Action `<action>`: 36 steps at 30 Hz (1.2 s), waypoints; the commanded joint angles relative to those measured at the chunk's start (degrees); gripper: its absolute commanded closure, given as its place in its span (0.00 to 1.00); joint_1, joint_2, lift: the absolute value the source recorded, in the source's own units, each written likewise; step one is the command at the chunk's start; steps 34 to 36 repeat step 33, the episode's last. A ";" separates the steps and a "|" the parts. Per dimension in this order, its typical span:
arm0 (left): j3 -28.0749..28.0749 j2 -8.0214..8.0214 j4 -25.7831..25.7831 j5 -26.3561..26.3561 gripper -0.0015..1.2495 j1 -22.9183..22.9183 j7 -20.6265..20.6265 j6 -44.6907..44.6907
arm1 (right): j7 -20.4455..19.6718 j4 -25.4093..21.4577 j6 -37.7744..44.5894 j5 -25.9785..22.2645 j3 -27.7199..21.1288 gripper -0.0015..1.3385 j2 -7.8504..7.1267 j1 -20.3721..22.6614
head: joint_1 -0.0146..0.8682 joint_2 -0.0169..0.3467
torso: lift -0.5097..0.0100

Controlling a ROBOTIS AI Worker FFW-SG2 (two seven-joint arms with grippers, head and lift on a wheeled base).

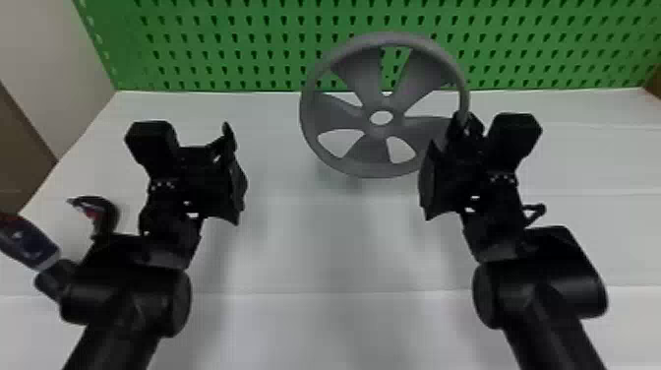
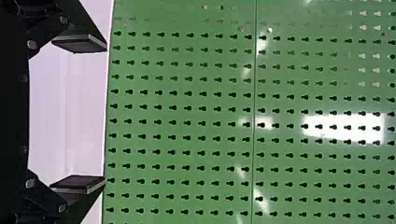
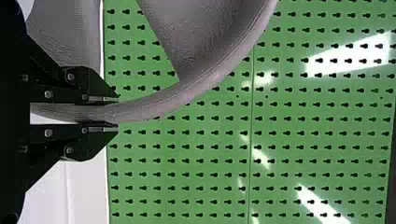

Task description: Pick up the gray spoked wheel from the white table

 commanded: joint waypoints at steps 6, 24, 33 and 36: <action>0.30 0.00 0.00 -0.02 0.21 0.03 -0.42 0.00 | 0.00 0.08 0.52 -0.50 -0.46 0.85 0.24 -0.08 | 0.93 0.17 | 0.79; 0.57 0.00 0.00 0.33 0.21 0.03 -0.42 0.00 | 0.00 0.08 1.75 -1.03 -0.19 0.85 0.24 -0.16 | 0.93 0.17 | 0.79; 0.57 0.00 0.00 0.51 0.21 0.03 -0.42 0.00 | 0.00 0.08 2.19 -1.20 -0.10 0.85 0.24 -0.25 | 0.93 0.17 | 0.79; 0.57 0.00 0.00 0.51 0.21 0.03 -0.42 0.00 | 0.00 0.08 2.19 -1.20 -0.10 0.85 0.24 -0.25 | 0.93 0.17 | 0.79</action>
